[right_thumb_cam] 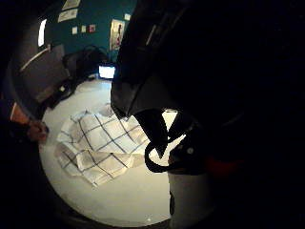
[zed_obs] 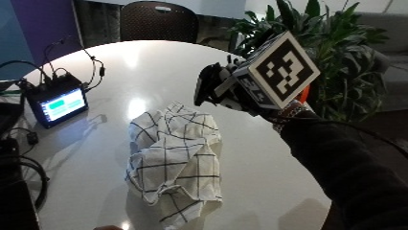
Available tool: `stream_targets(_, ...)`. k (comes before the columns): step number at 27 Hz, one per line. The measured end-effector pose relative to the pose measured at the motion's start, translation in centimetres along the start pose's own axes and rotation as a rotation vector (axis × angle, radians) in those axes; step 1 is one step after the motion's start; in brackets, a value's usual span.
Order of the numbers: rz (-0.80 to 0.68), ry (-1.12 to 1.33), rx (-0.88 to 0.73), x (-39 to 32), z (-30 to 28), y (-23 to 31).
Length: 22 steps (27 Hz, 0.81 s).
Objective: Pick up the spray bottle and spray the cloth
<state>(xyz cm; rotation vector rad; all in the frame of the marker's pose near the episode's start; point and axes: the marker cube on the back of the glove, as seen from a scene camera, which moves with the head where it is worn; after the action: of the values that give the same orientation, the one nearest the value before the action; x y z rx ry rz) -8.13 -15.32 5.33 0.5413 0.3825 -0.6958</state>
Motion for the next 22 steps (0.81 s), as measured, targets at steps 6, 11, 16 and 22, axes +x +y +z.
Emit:
stream_targets(6, -0.159, 0.049, -0.022, -3.5, 0.8, 0.9)
stream_targets(11, -0.232, 0.060, -0.036, -6.2, 1.8, 2.0)
stream_targets(16, -0.297, 0.081, -0.081, -8.7, 3.0, 4.5)
stream_targets(22, -0.354, 0.108, -0.118, -10.6, 4.0, 6.3)
